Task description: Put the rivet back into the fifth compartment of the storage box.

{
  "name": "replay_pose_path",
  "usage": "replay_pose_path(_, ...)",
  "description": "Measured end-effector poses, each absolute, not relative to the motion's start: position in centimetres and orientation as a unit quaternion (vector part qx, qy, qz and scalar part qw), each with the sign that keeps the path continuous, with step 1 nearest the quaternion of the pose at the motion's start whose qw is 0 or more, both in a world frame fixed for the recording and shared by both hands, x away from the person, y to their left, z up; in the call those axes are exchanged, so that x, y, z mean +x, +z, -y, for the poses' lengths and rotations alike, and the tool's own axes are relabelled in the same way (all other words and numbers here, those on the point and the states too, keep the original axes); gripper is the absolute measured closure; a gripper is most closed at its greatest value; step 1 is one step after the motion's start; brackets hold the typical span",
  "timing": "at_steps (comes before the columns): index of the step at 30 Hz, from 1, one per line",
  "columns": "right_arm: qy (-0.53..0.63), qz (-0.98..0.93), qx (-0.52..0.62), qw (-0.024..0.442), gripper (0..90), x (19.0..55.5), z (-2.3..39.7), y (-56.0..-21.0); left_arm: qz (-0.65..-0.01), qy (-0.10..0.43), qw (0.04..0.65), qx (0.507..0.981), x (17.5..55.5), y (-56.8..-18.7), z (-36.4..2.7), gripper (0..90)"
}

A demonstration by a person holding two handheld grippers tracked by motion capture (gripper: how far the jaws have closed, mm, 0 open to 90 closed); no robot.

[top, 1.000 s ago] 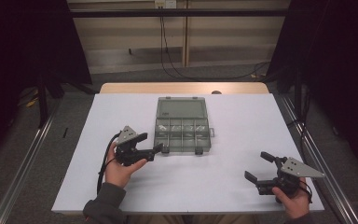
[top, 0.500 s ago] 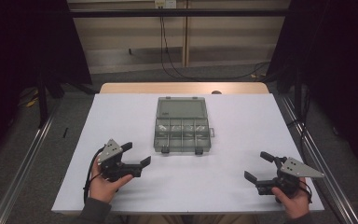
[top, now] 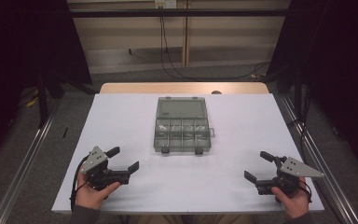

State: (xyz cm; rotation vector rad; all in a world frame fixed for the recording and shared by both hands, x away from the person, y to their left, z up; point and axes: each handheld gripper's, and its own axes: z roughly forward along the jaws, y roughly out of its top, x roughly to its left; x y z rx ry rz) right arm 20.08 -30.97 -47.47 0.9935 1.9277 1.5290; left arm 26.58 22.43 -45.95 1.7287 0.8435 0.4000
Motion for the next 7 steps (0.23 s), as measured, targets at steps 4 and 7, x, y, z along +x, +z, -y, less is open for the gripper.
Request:
replay_pose_path(4, 0.56, -0.704, 0.364, 0.243, 2.3, 20.07, 31.03, -47.49, -0.355, 0.164, 0.559, 0.731, 26.52, -45.87, -22.33, 2.6)
replay_pose_path(7, 0.558, -0.703, 0.366, 0.244, 2.3, 20.03, 31.19, -47.46, -0.354, 0.159, 0.563, 0.729, 26.53, -45.96, -22.29, 2.4)
